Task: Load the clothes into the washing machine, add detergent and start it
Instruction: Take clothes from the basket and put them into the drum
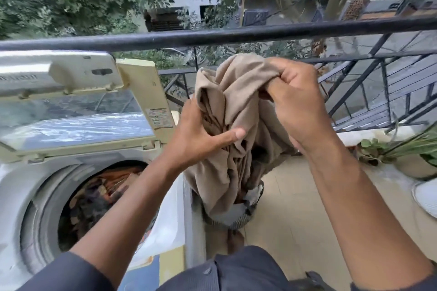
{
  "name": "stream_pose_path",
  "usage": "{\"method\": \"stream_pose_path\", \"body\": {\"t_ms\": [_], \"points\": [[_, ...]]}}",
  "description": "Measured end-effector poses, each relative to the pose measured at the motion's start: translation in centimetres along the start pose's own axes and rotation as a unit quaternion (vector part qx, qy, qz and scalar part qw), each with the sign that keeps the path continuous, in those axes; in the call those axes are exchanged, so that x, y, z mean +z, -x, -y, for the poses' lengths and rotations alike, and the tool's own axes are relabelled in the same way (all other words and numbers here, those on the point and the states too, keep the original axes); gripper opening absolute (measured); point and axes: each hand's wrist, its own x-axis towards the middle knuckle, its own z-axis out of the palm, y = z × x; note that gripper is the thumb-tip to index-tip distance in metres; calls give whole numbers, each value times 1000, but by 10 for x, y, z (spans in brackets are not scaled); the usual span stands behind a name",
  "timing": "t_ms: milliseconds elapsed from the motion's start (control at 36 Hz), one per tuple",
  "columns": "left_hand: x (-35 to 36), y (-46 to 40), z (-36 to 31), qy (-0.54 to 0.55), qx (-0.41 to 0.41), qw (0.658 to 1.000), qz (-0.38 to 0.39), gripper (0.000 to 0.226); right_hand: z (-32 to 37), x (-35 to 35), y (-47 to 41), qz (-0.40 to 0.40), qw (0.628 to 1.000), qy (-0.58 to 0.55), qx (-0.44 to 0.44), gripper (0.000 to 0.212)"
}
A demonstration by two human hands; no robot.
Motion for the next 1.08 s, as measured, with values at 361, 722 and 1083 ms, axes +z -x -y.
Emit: {"method": "stream_pose_path", "body": {"t_ms": [361,722,1083], "points": [[-23,-4,0,85,-20,984,-155,21,-80,-9,35,87,979,114,145,63],[-71,-14,-47,211,86,959,-169,15,-240,33,76,251,873,278,313,85],[-35,6,14,96,-36,982,-159,26,-171,-24,18,-16,934,169,315,22]]}}
